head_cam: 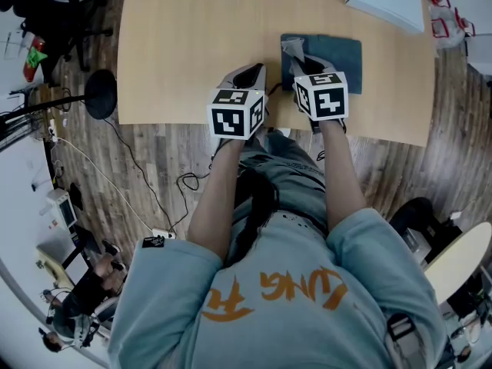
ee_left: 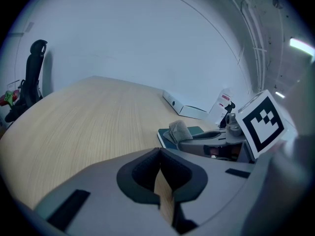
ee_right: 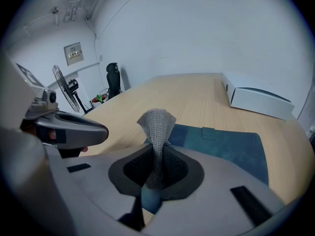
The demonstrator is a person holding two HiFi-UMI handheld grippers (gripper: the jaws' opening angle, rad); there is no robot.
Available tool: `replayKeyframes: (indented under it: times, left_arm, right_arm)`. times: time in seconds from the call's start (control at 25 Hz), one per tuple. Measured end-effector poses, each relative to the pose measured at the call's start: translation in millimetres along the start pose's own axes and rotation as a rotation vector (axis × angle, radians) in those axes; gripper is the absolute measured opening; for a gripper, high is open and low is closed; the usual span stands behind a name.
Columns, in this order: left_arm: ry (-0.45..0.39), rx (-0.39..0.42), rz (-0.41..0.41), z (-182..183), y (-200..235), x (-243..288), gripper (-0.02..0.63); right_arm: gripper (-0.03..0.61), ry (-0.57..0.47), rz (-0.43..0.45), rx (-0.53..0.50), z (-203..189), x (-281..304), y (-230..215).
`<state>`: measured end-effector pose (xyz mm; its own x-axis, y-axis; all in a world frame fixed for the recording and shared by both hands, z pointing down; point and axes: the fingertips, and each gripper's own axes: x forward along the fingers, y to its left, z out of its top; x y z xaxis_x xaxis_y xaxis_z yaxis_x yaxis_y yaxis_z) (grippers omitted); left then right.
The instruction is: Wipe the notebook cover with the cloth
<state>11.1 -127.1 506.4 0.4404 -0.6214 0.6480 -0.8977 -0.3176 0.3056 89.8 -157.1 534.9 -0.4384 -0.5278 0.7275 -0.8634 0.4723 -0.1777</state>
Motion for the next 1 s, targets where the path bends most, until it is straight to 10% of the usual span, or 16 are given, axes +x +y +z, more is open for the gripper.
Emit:
replayKeyframes:
  times: [1.0]
  left_arm:
    - [0.029, 0.056, -0.06, 6, -30, 20, 0.017]
  right_arm:
    - [0.031, -0.034, -0.073, 0.083, -10, -22, -46]
